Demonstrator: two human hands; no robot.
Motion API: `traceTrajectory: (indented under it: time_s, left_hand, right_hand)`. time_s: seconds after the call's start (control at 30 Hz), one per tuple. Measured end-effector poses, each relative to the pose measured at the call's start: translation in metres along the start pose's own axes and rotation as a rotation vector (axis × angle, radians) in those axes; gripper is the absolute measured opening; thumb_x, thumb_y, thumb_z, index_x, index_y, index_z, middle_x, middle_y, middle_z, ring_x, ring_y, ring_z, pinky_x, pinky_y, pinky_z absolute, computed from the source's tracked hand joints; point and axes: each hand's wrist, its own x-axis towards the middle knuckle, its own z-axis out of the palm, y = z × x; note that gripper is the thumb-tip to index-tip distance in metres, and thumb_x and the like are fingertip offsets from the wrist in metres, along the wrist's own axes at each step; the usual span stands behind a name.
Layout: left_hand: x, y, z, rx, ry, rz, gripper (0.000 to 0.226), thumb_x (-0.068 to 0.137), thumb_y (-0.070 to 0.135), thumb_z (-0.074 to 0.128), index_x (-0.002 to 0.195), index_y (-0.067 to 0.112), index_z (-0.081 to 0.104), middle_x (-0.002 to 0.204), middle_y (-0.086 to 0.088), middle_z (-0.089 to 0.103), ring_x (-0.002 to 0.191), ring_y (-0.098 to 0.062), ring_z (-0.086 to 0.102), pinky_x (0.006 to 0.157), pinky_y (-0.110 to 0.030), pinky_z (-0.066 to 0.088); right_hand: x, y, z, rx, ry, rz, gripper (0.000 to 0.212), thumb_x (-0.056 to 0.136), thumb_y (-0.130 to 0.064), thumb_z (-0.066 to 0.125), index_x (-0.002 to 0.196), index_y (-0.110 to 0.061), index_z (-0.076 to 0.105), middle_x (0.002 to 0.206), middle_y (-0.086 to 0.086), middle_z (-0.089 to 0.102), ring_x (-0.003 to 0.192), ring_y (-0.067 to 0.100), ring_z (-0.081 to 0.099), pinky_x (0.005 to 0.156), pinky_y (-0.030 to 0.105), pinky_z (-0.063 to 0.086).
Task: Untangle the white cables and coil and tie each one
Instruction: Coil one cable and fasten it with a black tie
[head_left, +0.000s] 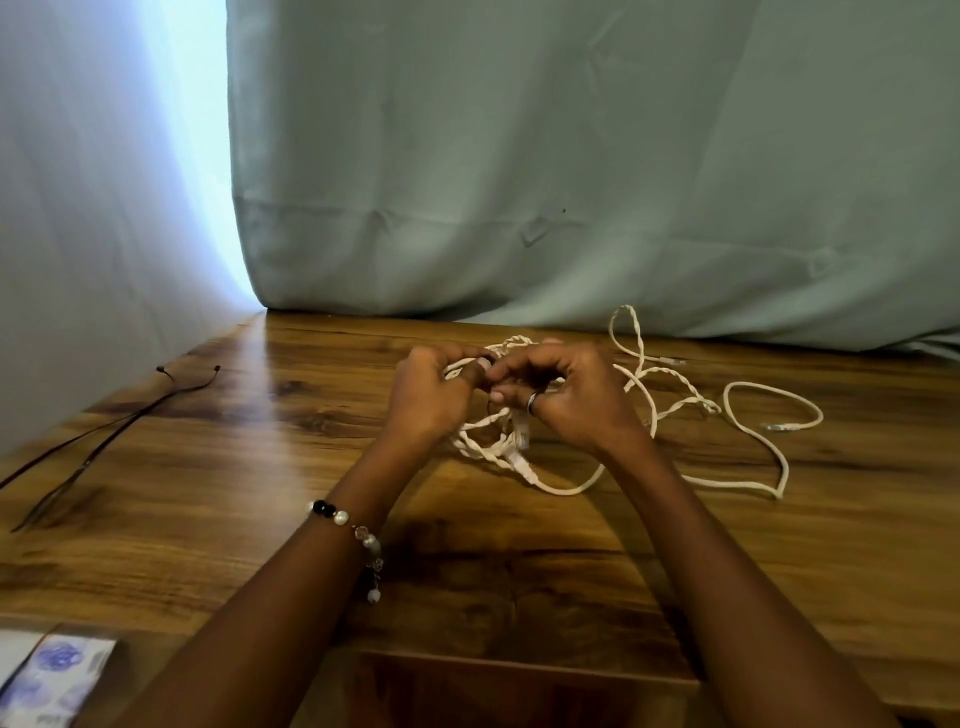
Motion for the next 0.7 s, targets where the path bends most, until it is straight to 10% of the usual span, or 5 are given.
traceTrajectory:
  time_s: [0.4,0.6,0.7]
  left_hand:
    - [-0.011,0.019,-0.007,-0.319,-0.049,-0.149,0.02,0.082,0.002,0.07,0.102,0.003,0.069,0.083,-0.011,0.072,0.059,-0.01,0.069,0.048,-0.021,0.052]
    - [-0.007,0.015,-0.007,-0.29,-0.001,-0.099,0.023,0.076,0.005,0.077,0.098,0.006,0.072,0.072,0.001,0.071,0.049,0.002,0.057,0.043,-0.016,0.04]
    - [-0.007,0.013,-0.005,-0.194,-0.014,-0.026,0.023,0.076,0.006,0.077,0.099,0.009,0.074,0.079,0.001,0.073,0.058,0.001,0.063,0.049,-0.015,0.043]
  right_hand:
    - [-0.006,0.004,-0.001,-0.311,-0.24,-0.063,0.019,0.087,-0.023,0.067,0.105,-0.026,0.074,0.09,0.007,0.054,0.082,0.018,0.051,0.065,0.027,0.043]
    - [-0.004,-0.01,-0.019,0.384,0.169,0.109,0.011,0.085,-0.005,0.067,0.091,-0.012,0.072,0.078,-0.001,0.074,0.078,0.013,0.07,0.072,0.025,0.056]
    - [-0.003,-0.008,-0.021,0.333,0.21,0.208,0.007,0.081,-0.013,0.072,0.087,-0.016,0.073,0.08,-0.002,0.074,0.075,0.007,0.068,0.066,0.02,0.054]
